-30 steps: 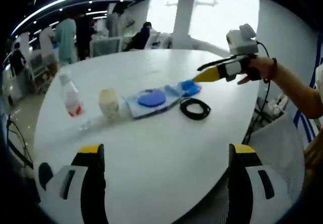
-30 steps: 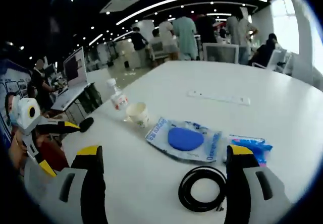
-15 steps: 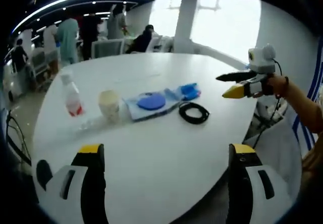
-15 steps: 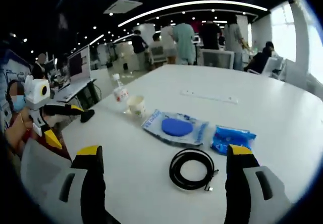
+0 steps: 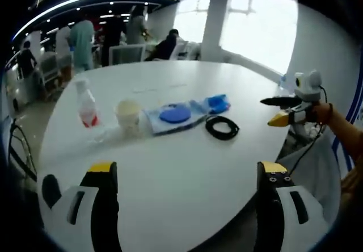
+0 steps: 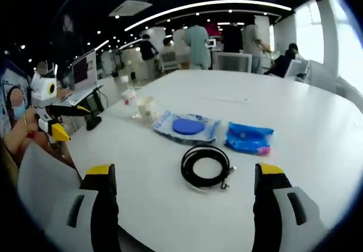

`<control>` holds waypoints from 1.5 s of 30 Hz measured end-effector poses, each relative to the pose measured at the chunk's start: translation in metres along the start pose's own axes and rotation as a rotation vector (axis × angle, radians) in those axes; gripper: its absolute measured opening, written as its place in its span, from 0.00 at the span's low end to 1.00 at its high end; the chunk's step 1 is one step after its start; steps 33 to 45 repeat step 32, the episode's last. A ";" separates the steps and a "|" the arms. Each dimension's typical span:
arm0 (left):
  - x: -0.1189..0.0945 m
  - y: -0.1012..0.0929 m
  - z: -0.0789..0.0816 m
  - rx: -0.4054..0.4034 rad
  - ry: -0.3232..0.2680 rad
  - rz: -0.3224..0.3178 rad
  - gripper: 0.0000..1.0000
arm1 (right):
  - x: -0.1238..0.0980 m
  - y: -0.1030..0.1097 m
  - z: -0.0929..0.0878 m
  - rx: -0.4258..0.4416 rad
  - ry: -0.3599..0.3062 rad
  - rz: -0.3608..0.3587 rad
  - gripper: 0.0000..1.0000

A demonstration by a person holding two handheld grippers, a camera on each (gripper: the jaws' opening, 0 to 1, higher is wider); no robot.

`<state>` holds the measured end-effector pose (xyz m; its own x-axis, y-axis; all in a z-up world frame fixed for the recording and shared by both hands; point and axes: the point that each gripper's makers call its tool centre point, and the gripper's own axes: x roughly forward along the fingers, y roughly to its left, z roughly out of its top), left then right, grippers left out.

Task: Arrange the tabletop items into an orderly group along one side of the table until the central work area is clear of visible clutter.

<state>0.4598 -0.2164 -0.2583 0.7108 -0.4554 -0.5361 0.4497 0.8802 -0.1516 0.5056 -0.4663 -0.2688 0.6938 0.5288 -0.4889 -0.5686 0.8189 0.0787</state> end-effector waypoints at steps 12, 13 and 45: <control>-0.003 0.002 -0.007 0.003 0.004 0.020 0.99 | -0.003 0.001 -0.006 0.009 -0.023 -0.008 0.99; -0.004 0.002 -0.007 0.001 0.003 0.021 0.99 | -0.003 0.001 -0.006 0.008 -0.028 -0.010 0.99; -0.009 0.006 -0.011 -0.009 0.006 0.051 0.99 | -0.004 0.003 -0.017 0.010 -0.024 -0.014 0.99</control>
